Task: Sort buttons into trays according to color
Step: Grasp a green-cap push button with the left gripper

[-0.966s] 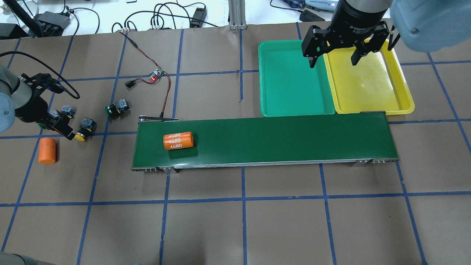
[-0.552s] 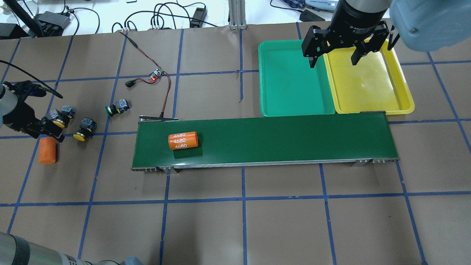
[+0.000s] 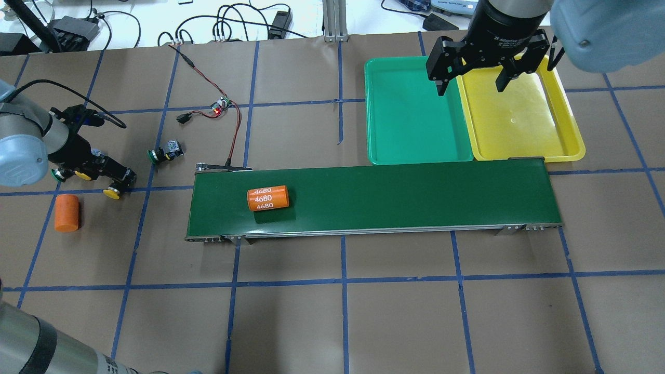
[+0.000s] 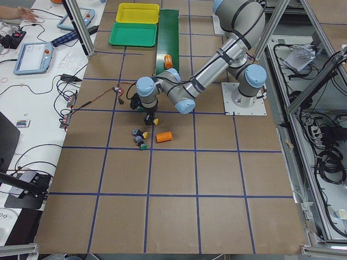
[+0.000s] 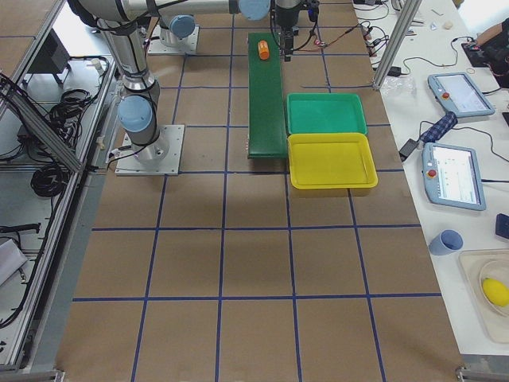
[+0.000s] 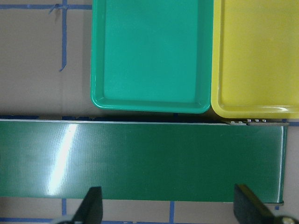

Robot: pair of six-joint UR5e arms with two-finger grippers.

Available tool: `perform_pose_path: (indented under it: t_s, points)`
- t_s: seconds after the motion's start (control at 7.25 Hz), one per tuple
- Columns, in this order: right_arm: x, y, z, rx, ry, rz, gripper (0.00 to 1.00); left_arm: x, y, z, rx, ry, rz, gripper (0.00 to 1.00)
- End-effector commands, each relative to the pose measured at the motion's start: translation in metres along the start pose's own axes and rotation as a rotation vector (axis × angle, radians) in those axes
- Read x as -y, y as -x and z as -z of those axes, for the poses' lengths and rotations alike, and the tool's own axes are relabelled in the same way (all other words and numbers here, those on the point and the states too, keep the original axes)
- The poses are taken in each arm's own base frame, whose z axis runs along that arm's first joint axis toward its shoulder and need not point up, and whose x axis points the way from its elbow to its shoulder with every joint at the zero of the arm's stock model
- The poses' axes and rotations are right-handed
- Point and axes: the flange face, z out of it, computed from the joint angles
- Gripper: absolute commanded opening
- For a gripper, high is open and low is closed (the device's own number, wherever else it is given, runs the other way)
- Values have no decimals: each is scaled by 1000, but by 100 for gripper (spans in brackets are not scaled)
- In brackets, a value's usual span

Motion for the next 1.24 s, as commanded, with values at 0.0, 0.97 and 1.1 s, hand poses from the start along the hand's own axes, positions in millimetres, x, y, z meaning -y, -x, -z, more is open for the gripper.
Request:
perform_pose_path:
  t_s: [0.0,0.97,1.1]
  points:
    - [1,0,0,-1,-4,1,100,10,3,-21,19,-14,-21,100]
    - [-1,0,4,2,-9,1,100,32,-24,56,59,41,-95,0]
    - [-1,0,4,2,-9,1,100,39,-85,79,33,91,-181,0]
